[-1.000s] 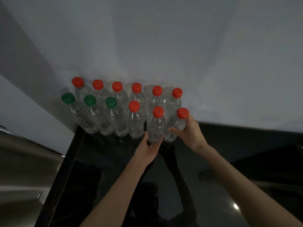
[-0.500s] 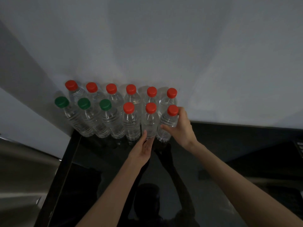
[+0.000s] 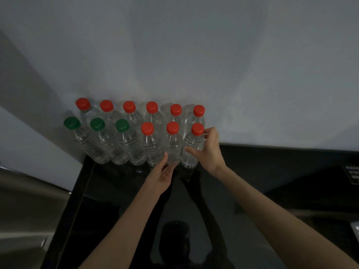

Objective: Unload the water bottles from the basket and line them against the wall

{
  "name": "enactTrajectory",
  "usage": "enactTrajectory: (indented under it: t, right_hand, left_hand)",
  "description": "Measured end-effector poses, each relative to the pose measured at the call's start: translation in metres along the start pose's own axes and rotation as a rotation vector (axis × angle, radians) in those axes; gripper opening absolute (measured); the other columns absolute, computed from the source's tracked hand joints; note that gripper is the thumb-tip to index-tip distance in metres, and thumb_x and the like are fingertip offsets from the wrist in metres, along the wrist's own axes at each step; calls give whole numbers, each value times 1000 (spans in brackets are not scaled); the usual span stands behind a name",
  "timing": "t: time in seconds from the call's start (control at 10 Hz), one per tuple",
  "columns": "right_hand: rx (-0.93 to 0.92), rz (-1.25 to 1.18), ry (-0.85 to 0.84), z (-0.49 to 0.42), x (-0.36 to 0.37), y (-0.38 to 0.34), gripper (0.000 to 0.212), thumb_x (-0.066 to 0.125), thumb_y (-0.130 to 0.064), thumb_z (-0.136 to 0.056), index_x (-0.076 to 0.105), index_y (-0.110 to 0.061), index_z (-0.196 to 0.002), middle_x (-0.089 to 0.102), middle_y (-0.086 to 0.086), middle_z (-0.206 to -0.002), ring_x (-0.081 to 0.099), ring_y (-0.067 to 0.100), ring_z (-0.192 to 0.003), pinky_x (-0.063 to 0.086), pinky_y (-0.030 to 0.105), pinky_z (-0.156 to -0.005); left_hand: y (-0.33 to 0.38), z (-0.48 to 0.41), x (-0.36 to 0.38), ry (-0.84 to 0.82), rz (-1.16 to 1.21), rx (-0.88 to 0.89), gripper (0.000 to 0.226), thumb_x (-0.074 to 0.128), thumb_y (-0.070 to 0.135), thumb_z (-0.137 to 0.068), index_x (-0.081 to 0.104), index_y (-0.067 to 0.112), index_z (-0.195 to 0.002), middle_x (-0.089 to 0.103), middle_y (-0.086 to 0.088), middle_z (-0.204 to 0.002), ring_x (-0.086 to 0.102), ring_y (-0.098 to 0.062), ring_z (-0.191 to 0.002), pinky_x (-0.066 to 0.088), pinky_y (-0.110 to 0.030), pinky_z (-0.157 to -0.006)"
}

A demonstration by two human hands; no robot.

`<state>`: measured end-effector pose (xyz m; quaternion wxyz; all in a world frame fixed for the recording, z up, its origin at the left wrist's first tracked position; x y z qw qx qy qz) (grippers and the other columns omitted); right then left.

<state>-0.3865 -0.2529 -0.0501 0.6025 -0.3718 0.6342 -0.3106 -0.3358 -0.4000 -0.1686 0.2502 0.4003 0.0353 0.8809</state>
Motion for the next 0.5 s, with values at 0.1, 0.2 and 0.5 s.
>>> enactTrajectory:
  t: [0.1,0.2,0.5]
  right_hand:
    - [-5,20,27,2,3,3,63,81,-18,-75,38,-6,-119,38,4,-116,42,0,-96,42,15,-85]
    - [39,7,5,3,2,8,62,80,-16,-77,38,-7,-121,39,4,-120,41,-10,-96,40,4,-78]
    - [156,-150,-141,28,0,-4,63,53,-41,-93,29,-24,-148,43,4,-146,44,20,-133,40,45,-109]
  left_hand:
    - [1,5,5,2,-44,10,50,65,18,-88,54,-1,-133,64,-21,-126,61,-29,-120,49,-35,-99]
    - [4,8,4,4,-54,-5,46,64,15,-91,54,0,-133,65,-21,-123,61,-29,-119,44,-36,-108]
    - [8,51,17,41,-360,131,43,55,22,-97,48,7,-138,64,-7,-119,60,-24,-112,46,-33,-92]
Point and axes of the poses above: each hand's wrist, its own z-axis away from the middle knuckle, its own x-axis out of the palm, y = z × x, the point moved 7 cm from there along -z, towards the middle knuckle
